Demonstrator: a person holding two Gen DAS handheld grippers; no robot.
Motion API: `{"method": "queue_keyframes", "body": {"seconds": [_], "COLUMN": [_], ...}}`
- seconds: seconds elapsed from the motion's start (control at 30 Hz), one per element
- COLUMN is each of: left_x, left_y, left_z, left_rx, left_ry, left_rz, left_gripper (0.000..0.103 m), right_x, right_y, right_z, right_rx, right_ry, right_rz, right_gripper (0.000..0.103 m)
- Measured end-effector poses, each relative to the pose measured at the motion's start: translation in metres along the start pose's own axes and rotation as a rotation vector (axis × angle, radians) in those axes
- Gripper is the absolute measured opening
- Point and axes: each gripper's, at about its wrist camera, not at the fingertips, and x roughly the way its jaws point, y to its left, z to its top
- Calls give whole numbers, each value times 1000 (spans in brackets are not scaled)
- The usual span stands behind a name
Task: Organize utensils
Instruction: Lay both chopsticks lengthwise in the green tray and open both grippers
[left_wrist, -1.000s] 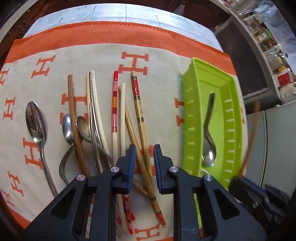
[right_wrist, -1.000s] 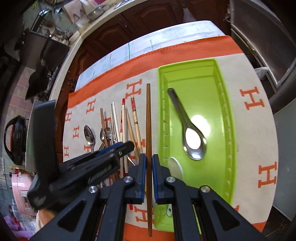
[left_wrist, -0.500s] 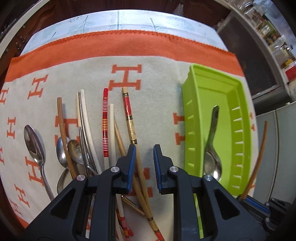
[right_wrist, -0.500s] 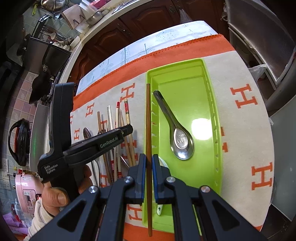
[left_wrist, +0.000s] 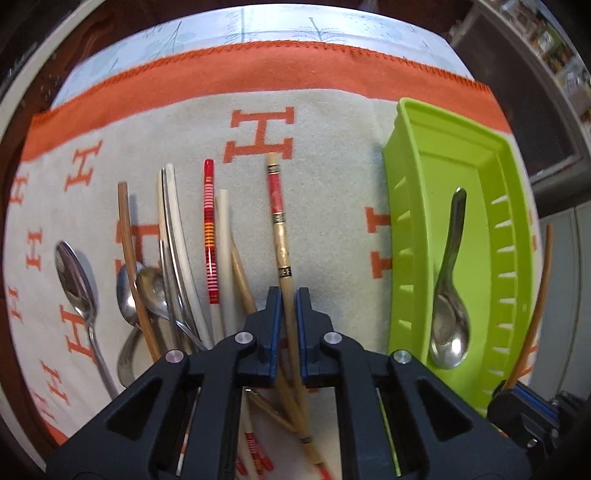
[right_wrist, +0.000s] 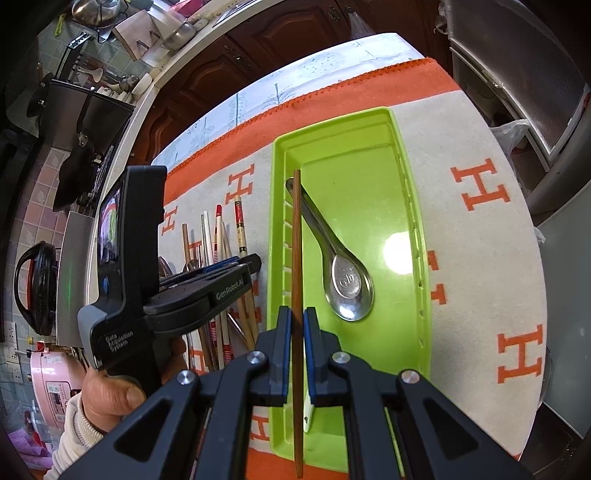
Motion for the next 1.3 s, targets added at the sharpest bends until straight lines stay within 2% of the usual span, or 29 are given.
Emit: {"method": "queue_keyframes", "body": {"seconds": [0.13, 0.37, 0.5, 0.63, 0.77, 0.9, 1.07, 1.27, 1.3], "left_x": [-10, -59, -94, -111, -109, -93, -77, -79, -83], "left_y": [13, 12, 1, -19, -51, -71, -80, -88, -88], "left_z": [-5, -21, -29, -34, -39, -44, -46, -53, -55], "left_rx": [-43, -42, -24, -12, 22, 33, 50, 123, 135], "left_ry": [26, 18, -11, -33, -33, -13, -5, -54, -63], "left_rz": [-98, -251, -324, -385, -406, -407, -397, -314, -301], "left_gripper": [4, 4, 4, 4, 4, 4, 4, 6, 11], "right_x": [0, -11, -19, -27, -24, -11, 6, 14, 14], "right_y": [-6, -15, -16, -14, -18, -27, -36, -42, -41], "right_z": [0, 1, 3, 10, 23, 33, 40, 44, 43], "right_rx": [18, 31, 23, -1, -21, -20, -59, -70, -71], "right_ry": [-1, -14, -31, -48, -46, -18, 27, 53, 50], "right_rz": [16, 32, 24, -27, -99, -128, -160, -115, -114], "right_gripper": [6, 6, 6, 6, 6, 6, 7, 10, 13]}}
